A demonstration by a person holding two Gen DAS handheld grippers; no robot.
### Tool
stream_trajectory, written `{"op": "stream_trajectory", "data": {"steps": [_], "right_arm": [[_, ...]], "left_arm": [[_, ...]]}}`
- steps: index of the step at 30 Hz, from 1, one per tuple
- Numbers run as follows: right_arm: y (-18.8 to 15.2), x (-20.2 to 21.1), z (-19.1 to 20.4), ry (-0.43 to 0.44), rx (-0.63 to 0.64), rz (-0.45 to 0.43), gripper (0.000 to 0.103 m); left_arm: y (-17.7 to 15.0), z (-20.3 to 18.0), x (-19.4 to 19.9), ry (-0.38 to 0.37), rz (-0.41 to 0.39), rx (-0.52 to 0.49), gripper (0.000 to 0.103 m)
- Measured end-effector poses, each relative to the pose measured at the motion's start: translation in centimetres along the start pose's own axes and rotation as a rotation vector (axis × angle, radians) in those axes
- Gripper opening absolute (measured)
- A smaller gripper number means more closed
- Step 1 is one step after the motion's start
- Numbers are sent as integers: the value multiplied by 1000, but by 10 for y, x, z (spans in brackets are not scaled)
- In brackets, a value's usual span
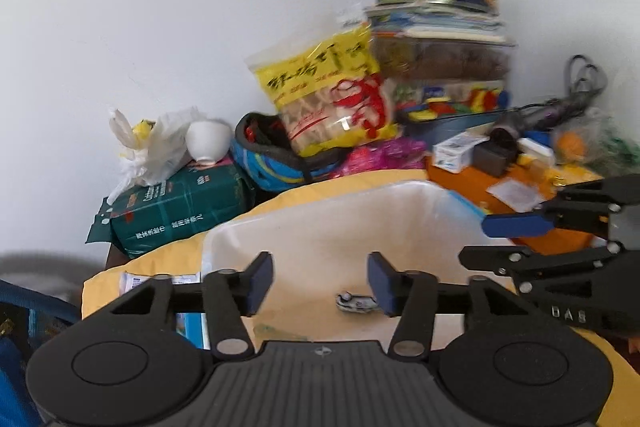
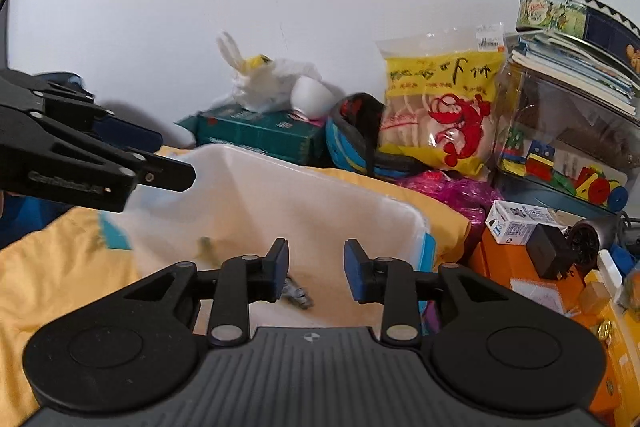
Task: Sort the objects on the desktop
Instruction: 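Carry both figures over the white bin and open both grippers, then grasp the small blue brick with the right gripper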
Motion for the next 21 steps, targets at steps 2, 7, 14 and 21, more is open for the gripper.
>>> {"op": "stream_trajectory", "data": {"steps": [2, 7, 14, 21], "right_arm": [[-12, 16, 5, 32, -28, 8, 39], [-57, 48, 28, 53, 0, 63, 50], [-148, 78, 48, 49, 3, 270, 50], [-171, 92, 68, 42, -30, 330, 45]], "left_arm": [[-16, -8, 16, -16, 9, -23, 62], [-74, -28, 43, -58, 99, -3, 62], [-147, -45, 76, -133, 180, 171, 62], [-199, -80, 84, -231, 296, 146, 62]]}}
Point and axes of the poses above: each gripper's, at about its wrist camera, not at the fingertips, and x roughly against the way its jaws point, z to its left, y to its top, the point moved 7 cm from there along -x, roughly the way its jaws point, and after that the axes turned 7 degrees about -y, right-handed, at the moved point
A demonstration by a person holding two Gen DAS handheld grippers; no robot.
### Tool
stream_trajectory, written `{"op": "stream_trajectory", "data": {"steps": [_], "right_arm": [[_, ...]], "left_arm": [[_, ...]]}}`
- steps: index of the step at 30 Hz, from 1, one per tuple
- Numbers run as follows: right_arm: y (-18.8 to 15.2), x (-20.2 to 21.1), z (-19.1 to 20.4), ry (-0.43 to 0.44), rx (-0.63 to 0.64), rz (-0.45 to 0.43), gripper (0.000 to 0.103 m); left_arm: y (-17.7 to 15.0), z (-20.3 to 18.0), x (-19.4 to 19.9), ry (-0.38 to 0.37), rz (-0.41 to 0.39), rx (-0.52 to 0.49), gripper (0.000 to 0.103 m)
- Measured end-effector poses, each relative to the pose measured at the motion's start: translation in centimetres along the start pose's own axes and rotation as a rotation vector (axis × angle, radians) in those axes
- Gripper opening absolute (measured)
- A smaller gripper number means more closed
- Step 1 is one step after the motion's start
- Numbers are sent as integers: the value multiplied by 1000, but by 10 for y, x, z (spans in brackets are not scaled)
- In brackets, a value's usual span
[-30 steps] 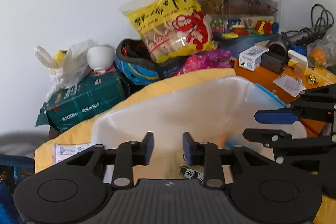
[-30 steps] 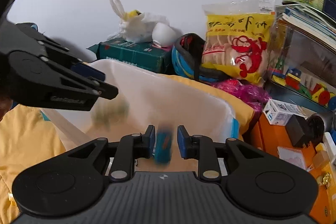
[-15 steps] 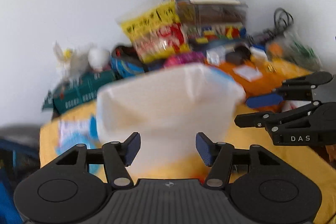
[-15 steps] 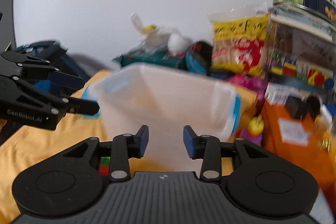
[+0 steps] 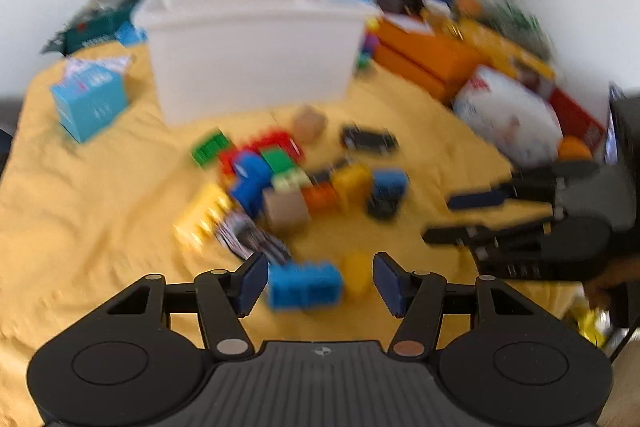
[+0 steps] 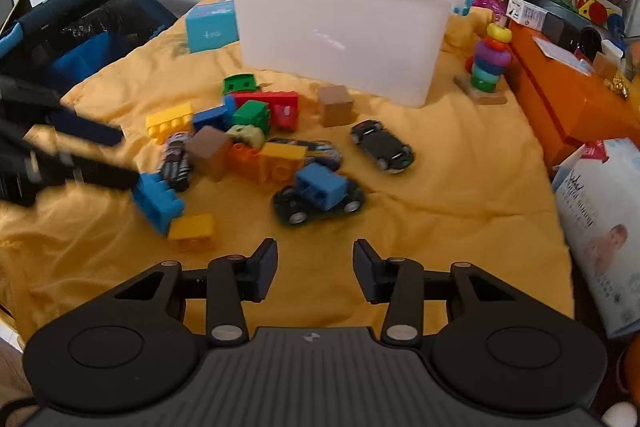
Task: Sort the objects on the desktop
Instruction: 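Grasp the small blue brick with the right gripper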
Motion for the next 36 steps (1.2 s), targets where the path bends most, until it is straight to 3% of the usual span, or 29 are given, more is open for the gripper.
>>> {"op": "stream_trajectory", "data": {"steps": [5, 11, 14, 15, 22, 27, 30, 32, 33, 34, 36], "right_arm": [[16, -1, -9, -1, 24, -78, 45], [36, -39, -39, 145, -175, -24, 47], [35, -48, -42, 195, -221, 7, 38], [34, -48, -39, 227, -209, 8, 32], [20, -28, -12, 239, 18, -45, 31], [19, -26, -11, 231, 33, -59, 33], [18, -36, -9, 256, -7, -1, 34], [18, -35, -7, 248, -14, -15, 25], [17, -33, -6, 244, 0, -16, 19], [17, -29, -5, 236, 12, -23, 19], [16, -19, -5, 216, 39, -41, 18]], "left_arm": [[-10, -7, -7, 45, 16, 12, 62], [-14, -8, -11, 127, -4, 145, 62], [-11, -7, -7, 153, -35, 194, 62], [-9, -7, -6, 166, -42, 198, 62], [-4, -1, -6, 207, -50, 187, 62], [-1, 0, -12, 184, -34, 151, 62], [3, -4, -19, 165, -44, 87, 61], [3, -5, -24, 162, -30, 75, 55], [1, -5, -26, 155, -16, 80, 43], [-1, -4, -27, 147, -6, 87, 39], [-6, -5, -24, 137, -13, 81, 39]]}}
Point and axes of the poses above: each gripper's, at about its wrist camera, not at the fingertips, and x roughly against the way its jaws point, z to its left, y to its top, the point moved 7 cm from there along -x, roughly the way its jaws point, and after that the axes turned 7 degrees about -y, right-handed, at the moved point
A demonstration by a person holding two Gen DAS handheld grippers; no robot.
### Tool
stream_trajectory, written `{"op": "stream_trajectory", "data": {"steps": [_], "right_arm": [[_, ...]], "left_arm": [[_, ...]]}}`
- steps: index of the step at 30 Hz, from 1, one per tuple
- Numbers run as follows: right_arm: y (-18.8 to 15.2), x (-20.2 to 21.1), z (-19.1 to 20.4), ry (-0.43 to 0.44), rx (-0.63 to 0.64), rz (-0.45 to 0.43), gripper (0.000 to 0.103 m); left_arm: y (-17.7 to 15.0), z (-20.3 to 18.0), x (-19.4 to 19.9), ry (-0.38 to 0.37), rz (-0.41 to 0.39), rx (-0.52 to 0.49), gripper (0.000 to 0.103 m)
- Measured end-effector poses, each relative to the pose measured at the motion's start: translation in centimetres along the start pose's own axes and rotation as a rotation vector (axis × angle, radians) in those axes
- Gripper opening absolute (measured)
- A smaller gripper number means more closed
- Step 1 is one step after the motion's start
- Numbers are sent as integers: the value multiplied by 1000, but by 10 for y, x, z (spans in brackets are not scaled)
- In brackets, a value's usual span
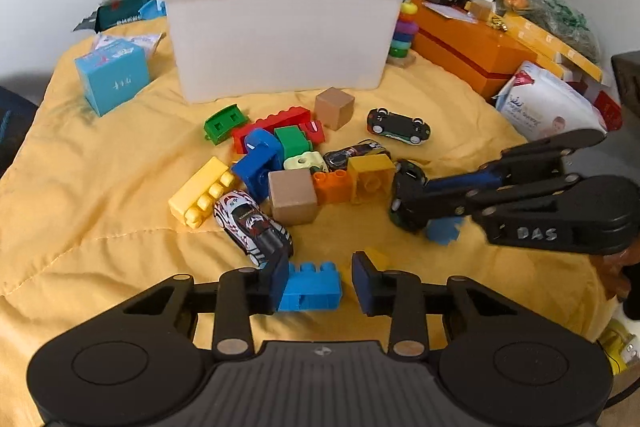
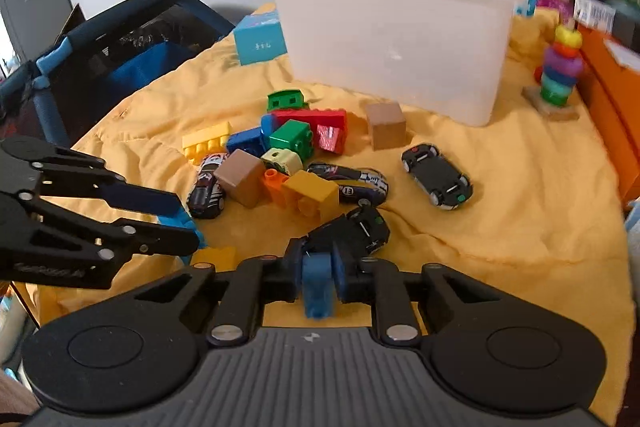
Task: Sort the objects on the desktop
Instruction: 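Grasp the small blue brick with the right gripper, then grasp the long blue brick with the left gripper while the right holds its brick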
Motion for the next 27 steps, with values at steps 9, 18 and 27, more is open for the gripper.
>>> {"op": "stream_trajectory", "data": {"steps": [9, 18, 27], "right_arm": [[-32, 24, 0, -46, 70, 5, 19], [-40, 26, 20, -48, 157, 25, 22], [-44, 29, 27, -36, 180, 16, 29]], "left_arm": [[-26, -2, 11, -36, 35, 28, 36], [-43, -2, 15, -62, 63, 59, 36], [-27, -3, 27, -52, 18, 106, 37]]}}
Point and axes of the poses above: each gripper's, at about its wrist camera, not at the fingertips, and x roughly against the way its jaws point, z to its left, y to its top, the point moved 7 cm from there along -x, roughly the way its jaws point, and after that the axes turned 7 degrees about -y, right-handed, at the moved point
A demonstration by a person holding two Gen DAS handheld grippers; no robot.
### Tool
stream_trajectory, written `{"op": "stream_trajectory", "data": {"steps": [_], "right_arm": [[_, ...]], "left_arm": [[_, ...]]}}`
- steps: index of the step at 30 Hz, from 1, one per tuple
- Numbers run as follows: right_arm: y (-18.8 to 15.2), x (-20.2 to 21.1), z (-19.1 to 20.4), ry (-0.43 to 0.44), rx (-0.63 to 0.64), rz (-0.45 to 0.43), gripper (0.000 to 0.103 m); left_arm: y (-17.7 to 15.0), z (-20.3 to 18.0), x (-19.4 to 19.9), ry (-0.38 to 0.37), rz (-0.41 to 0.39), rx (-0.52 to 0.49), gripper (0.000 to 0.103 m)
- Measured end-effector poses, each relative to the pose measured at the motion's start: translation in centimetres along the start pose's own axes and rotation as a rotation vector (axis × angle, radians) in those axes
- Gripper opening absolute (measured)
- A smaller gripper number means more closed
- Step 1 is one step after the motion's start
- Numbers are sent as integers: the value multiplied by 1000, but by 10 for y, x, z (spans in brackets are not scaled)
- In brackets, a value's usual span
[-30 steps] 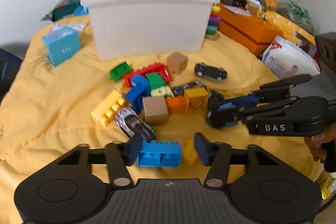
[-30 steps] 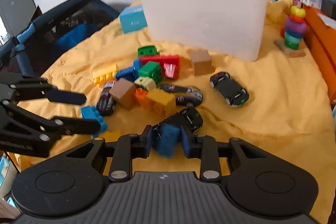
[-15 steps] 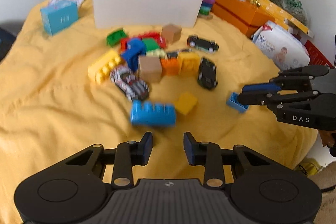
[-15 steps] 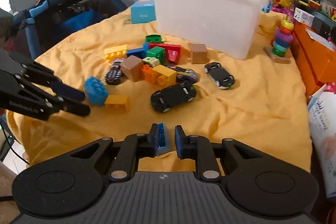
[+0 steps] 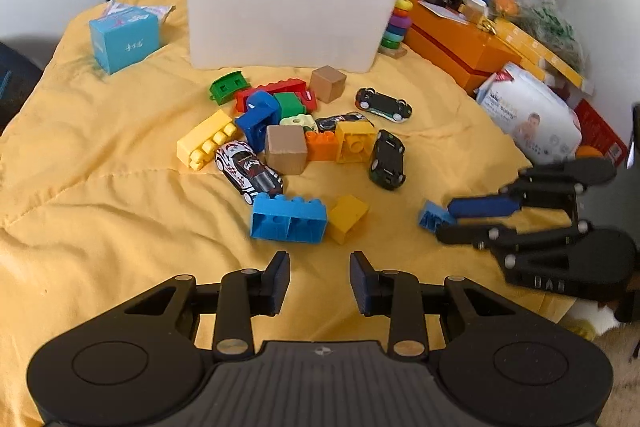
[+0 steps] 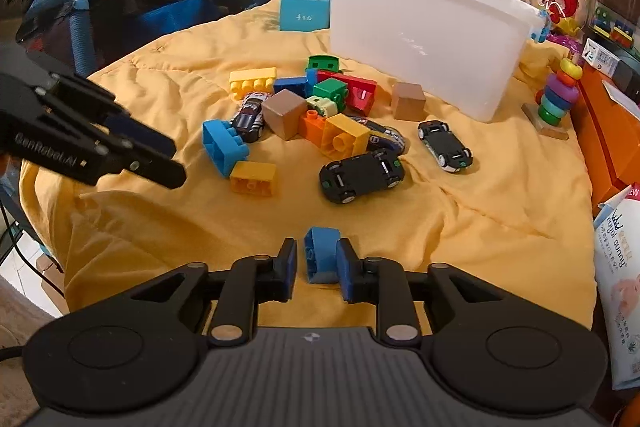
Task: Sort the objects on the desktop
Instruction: 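Grasp the long blue brick with the left gripper while the right holds its brick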
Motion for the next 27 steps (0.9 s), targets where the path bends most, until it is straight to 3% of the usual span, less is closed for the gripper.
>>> {"op": "stream_trajectory", "data": {"steps": [11, 16, 21, 24, 27], "right_arm": [[0, 4, 1, 26, 15, -22, 36], [8, 2, -8, 12, -30, -39, 40], [10, 1, -16, 37, -74, -37, 42], [9, -4, -19, 50, -94, -24, 42], [8, -8, -20, 52, -105, -5, 45]], "left_arm": [[23, 18, -16, -20, -15, 226, 42], [29, 45, -37, 38, 15, 332, 40], [25, 52, -33, -53, 38, 240, 34], [14, 48, -27, -227, 126, 170, 34], [7, 47, -21, -241, 164, 90, 36]]}}
Point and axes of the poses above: each gripper's, at about its wrist camera, not at the fingertips, and x roughly against the way its jaws point, z to its left, y to its top, the point moved 7 cm from there along -x, roughly the way its jaws point, and after that the axes turned 7 degrees about -y, right-handed, at the moved point
